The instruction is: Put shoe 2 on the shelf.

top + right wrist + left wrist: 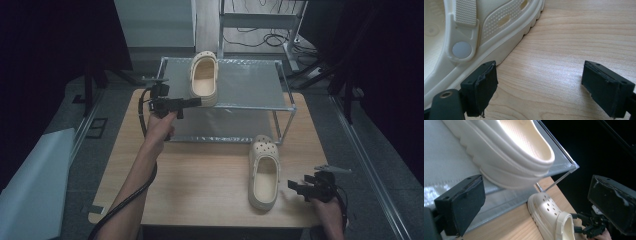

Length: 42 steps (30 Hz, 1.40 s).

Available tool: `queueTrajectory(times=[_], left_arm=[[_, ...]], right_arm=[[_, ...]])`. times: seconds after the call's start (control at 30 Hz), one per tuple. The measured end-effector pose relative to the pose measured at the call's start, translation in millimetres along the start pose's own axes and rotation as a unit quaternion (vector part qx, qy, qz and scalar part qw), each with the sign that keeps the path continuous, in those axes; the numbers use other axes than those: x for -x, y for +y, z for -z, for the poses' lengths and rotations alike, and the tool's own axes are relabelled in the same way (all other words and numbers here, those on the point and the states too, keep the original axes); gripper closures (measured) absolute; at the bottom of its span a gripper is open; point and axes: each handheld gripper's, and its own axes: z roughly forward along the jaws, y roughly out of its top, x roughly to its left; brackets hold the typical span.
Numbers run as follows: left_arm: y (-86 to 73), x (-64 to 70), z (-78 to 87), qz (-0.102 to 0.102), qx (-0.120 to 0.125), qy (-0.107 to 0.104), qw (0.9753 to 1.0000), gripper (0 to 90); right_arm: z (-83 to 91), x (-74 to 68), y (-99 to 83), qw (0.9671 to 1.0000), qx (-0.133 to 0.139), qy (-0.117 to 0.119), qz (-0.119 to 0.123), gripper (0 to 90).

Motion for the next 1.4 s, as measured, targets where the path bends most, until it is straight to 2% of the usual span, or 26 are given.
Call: queueTrajectory(times=[0.03, 0.2, 0.5, 0.57, 0.77, 0.97, 1.23, 1.3, 1.37, 1.4], left_arm=[[-2.2, -0.4, 1.0, -0.005, 0.0, -0.001, 1.0, 1.2], [-10.2, -0.9, 4.6, -0.003, 0.003, -0.008, 1.0, 1.3], [-35.9, -6.6, 16.0, -0.003, 0.014, -0.024, 0.9996, 2.8], [-46.0, -9.8, 20.4, -0.008, 0.017, -0.029, 0.9994, 3.0], [-61.5, -16.8, 29.1, -0.007, 0.022, -0.031, 0.9993, 2.9], [-77.7, -28.3, 41.1, 0.002, 0.032, -0.036, 0.9989, 2.6], [-98.9, -41.9, 54.8, 0.005, 0.039, -0.021, 0.999, 2.7], [-108.4, -46.2, 58.7, 0.004, 0.038, -0.013, 0.9992, 2.8], [-111.8, -47.6, 59.8, 0.006, 0.04, -0.012, 0.9991, 2.9], [-116.6, -50.0, 61.4, 0.009, 0.046, -0.019, 0.9987, 3.1]], right_arm=[[0.0, 0.0, -0.1, 1.0, -0.001, 0.0, 0.0, 13.0], [0.7, 0.4, -0.2, 1.0, 0.002, 0.0, -0.001, 12.9], [2.1, 0.2, 0.2, 0.9999, 0.01, 0.001, 0.0, 12.6], [2.2, -0.2, 0.2, 0.9999, 0.01, 0.002, 0.0, 12.6], [2.3, -0.8, 0.2, 1.0, 0.008, 0.004, 0.003, 12.6], [2.7, -1.6, 0.4, 0.9999, 0.012, 0.007, 0.005, 12.6], [2.8, -2.8, 0.2, 0.9999, 0.009, 0.008, 0.005, 12.3], [2.9, -2.9, -0.2, 0.9999, 0.008, 0.006, 0.005, 11.8], [2.9, -3.2, -0.2, 0.9999, 0.008, 0.007, 0.004, 11.8], [2.8, -4.5, 0.0, 0.9999, 0.007, 0.009, 0.01, 12.0]])
